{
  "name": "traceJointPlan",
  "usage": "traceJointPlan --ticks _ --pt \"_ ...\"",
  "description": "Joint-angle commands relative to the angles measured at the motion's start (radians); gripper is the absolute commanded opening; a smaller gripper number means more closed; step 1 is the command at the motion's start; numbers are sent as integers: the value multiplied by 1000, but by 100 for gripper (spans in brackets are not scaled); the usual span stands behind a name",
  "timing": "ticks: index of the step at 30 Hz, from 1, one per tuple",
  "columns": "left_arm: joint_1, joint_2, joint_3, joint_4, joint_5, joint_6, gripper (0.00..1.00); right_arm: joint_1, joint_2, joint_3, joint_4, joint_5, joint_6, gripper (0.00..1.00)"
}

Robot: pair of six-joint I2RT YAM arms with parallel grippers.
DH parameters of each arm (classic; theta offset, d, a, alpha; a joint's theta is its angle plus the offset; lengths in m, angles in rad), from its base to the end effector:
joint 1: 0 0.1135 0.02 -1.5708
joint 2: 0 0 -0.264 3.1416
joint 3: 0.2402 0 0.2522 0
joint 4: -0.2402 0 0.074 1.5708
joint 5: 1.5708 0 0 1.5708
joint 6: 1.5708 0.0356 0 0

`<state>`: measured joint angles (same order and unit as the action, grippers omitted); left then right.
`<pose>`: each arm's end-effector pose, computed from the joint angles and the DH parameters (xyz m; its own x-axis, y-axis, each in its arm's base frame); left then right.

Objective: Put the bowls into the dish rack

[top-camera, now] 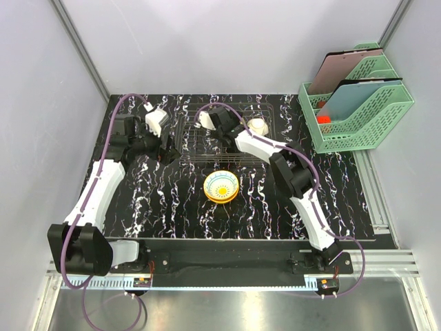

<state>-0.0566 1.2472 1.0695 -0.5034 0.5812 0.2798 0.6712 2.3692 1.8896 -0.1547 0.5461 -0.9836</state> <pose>0.2668 -0.0347 0.3142 -0.4735 0.2580 -0.8421 0.6283 0.7690 -0.1177 0.4330 0.3202 0.1760 -0.0874 -0.9779 -0.1900 -0.4993 0.2081 -0.8411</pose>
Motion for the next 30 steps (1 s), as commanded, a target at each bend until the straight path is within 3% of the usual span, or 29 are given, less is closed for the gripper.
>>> traceJointPlan --ticks 1,14,22,30 --pt "11 -23 0 52 35 -10 99 13 -57 -17 -173 -69 19 97" --pt "17 -26 12 52 37 -16 99 13 -139 -26 -344 -172 71 100" --pt "18 -19 14 52 42 -21 99 13 -131 103 -552 -327 123 100" --pt "18 17 17 62 60 -24 99 4 -22 333 -675 -338 171 100"
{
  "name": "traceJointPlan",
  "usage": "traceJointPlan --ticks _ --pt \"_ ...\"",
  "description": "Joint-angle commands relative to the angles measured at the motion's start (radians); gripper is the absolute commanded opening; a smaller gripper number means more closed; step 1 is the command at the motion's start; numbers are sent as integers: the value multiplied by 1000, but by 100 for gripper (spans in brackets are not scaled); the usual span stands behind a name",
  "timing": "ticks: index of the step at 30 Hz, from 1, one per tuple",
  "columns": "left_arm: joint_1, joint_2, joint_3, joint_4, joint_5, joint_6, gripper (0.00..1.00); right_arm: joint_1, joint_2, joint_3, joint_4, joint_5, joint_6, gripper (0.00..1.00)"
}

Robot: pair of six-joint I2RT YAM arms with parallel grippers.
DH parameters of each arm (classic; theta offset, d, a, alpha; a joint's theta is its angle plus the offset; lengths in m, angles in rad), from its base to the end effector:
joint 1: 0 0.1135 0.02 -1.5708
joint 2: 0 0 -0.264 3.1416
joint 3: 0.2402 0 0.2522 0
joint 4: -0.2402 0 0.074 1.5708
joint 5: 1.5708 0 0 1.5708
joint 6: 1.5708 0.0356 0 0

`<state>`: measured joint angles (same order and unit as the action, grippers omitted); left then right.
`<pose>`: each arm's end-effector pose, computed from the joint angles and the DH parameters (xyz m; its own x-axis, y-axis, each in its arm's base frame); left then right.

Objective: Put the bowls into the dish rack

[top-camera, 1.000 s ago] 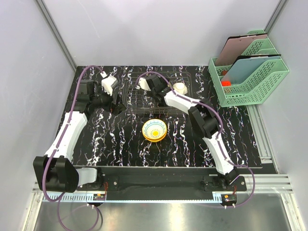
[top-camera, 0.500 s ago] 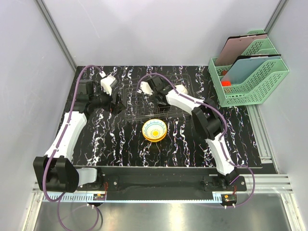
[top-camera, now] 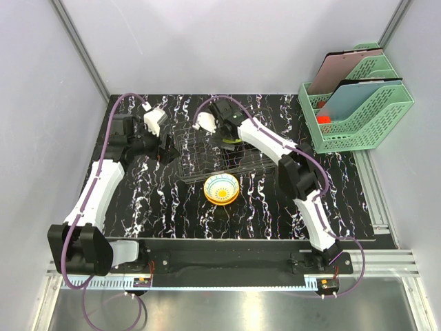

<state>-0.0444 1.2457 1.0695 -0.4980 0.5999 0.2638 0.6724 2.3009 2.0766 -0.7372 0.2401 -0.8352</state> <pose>0.2670 -0.0320 0.3153 -0.4776 0.2367 -0.8461 0.6234 0.7699 -0.1365 0.4046 0.3113 0.2252 -0.0609 -0.9690 -0.2394 -0.8102 0.1881 -0.5552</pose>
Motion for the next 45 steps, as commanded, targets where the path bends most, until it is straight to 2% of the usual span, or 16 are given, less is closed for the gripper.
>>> traceJointPlan --ticks 1,6,14,20,27,38,45 --pt "6 27 20 61 41 -12 99 1 58 172 -109 -38 25 100" --pt "5 133 50 107 5 -35 99 -7 106 287 -227 -82 30 100" --pt "5 244 130 136 -34 -29 99 -10 107 292 -361 -159 16 100" --pt "5 296 150 147 -45 -14 99 -14 101 364 -464 -185 18 100" --pt "5 383 202 164 -48 -40 99 -42 58 448 -403 -190 67 100" --pt "5 370 251 151 -60 -37 99 -86 14 507 -300 -156 166 100" --pt "5 357 251 145 -49 -40 99 -143 -35 511 -278 -186 251 100"
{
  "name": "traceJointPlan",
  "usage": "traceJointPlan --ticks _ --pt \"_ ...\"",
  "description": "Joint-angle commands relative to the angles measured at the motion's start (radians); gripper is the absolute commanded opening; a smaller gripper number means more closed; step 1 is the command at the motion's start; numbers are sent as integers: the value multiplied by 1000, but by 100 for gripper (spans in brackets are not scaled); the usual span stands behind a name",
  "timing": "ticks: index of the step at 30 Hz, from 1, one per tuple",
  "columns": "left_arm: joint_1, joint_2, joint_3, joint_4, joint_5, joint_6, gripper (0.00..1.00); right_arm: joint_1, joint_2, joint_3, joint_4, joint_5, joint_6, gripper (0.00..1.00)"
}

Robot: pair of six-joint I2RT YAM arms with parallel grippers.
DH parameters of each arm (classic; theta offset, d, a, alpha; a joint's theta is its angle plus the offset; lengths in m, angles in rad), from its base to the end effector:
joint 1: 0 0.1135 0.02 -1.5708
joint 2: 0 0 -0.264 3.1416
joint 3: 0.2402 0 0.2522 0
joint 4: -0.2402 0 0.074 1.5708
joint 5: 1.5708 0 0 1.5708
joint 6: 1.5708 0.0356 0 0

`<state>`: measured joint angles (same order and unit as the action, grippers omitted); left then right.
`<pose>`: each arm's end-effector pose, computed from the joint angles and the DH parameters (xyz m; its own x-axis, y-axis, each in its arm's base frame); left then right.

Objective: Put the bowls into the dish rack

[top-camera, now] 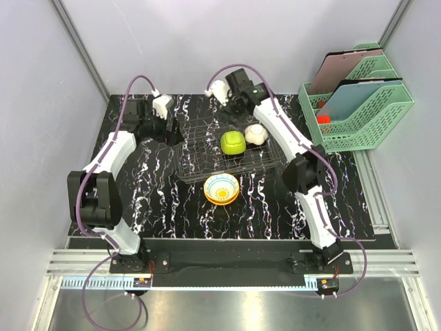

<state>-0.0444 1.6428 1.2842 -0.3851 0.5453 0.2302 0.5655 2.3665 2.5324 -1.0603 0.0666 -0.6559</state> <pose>0.3651 -0.0347 0.2763 -0.5628 0.2203 -0.7967 0.5626 0.8082 -0.1740 0.4309 0.2707 0.3125 -0.2172 -0.8586 -0.4644 -0.7974 0.4305 -0.4229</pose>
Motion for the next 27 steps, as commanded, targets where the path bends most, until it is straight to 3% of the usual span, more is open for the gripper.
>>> traceJointPlan --ticks 1,27 --pt "5 -38 37 31 7 -3 99 -48 -110 58 43 -20 81 100" --pt "5 -44 17 29 15 9 99 -81 -153 26 43 -87 151 100"
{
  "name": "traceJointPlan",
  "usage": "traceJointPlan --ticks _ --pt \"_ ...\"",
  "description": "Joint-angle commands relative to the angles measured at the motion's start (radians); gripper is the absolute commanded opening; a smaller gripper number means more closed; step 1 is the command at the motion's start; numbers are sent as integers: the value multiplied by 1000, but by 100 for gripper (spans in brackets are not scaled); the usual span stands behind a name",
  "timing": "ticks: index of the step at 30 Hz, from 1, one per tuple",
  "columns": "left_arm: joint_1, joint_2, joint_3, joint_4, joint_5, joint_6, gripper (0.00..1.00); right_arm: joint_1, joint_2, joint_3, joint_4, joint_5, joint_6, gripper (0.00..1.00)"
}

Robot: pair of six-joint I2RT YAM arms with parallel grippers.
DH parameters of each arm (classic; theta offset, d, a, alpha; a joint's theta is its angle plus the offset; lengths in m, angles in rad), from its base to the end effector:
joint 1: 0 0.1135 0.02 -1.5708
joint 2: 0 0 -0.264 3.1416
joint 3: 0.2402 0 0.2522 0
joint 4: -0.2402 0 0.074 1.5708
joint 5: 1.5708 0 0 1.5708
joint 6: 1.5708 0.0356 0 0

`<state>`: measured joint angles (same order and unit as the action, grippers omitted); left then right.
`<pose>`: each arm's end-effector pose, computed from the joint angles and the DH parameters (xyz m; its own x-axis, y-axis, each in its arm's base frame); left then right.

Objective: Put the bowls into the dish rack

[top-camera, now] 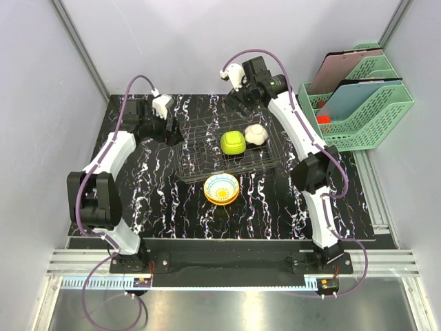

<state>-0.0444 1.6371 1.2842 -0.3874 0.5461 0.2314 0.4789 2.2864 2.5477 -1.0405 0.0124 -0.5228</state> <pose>0.3640 -0.0347 0.2781 -0.5593 0.2210 -0.7989 0.5643 0.8075 -0.1717 0.4371 0.2265 0.3570 -0.3142 -0.7257 -0.6121 -0.7038 0.6107 -0.3628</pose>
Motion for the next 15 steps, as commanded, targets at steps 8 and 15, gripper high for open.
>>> traceJointPlan --ticks 8,15 --pt "3 -25 23 36 -6 16 99 4 -73 28 23 -34 24 100" --pt "5 -37 15 39 -9 11 99 -2 -68 40 39 -17 41 100"
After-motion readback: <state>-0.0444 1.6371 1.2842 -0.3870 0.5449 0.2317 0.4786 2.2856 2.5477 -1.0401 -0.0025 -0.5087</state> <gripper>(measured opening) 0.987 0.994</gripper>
